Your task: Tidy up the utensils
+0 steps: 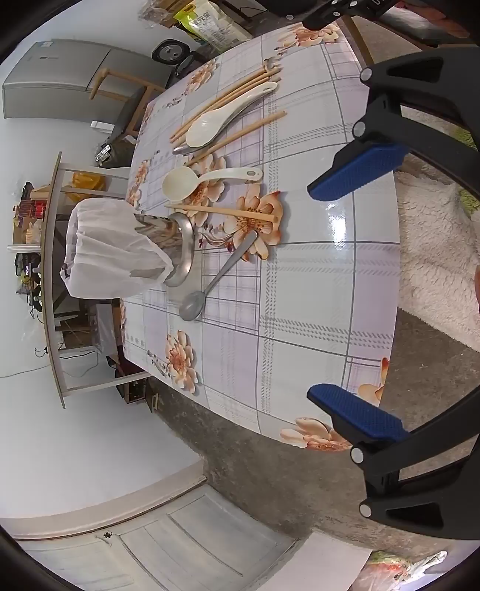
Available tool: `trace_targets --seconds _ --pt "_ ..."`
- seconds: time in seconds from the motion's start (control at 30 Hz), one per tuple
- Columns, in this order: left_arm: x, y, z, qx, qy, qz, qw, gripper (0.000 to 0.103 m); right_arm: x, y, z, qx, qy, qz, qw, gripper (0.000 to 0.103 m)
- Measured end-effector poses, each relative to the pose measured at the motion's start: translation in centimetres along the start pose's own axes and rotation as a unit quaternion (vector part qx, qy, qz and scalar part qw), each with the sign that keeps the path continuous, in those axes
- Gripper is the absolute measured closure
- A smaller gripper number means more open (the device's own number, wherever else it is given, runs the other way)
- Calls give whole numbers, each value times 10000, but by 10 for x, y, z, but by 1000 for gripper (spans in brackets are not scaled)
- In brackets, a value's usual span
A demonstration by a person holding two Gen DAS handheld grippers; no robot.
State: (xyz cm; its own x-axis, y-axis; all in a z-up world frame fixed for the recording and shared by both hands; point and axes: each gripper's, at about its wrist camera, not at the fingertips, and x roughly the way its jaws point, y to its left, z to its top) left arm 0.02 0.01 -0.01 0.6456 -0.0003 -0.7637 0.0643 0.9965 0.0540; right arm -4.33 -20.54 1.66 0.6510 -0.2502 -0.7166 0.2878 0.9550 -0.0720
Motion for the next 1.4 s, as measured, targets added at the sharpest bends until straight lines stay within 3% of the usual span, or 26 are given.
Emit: trace_targets --seconds 1.4 --pt "2 1 -1 14 3 45 10000 6 -1 1 5 5 -31 4 10000 8"
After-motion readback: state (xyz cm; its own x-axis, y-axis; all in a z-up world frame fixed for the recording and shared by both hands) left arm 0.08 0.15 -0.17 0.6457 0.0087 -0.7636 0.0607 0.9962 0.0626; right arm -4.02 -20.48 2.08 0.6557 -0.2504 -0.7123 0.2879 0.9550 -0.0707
